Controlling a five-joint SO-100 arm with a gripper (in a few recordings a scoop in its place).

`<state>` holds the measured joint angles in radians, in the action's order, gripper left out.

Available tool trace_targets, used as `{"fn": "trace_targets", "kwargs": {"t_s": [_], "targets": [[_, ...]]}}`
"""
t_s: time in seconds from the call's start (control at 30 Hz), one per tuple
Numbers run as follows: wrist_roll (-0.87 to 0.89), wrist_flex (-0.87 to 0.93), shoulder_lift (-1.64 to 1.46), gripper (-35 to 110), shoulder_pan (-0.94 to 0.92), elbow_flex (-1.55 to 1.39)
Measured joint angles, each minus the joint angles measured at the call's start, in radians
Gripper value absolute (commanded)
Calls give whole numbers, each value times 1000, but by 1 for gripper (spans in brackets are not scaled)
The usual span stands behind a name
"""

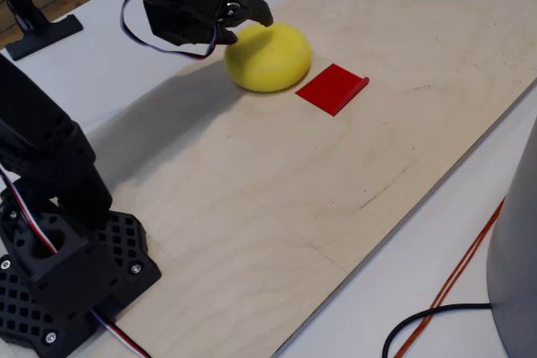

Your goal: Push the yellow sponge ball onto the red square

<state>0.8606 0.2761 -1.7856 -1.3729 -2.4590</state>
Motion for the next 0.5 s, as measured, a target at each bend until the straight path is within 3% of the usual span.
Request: {"fn": "trace_targets", "kwargs": {"t_s": [0.5], "targets": [[-91,-5,58,18,-94,69]]}}
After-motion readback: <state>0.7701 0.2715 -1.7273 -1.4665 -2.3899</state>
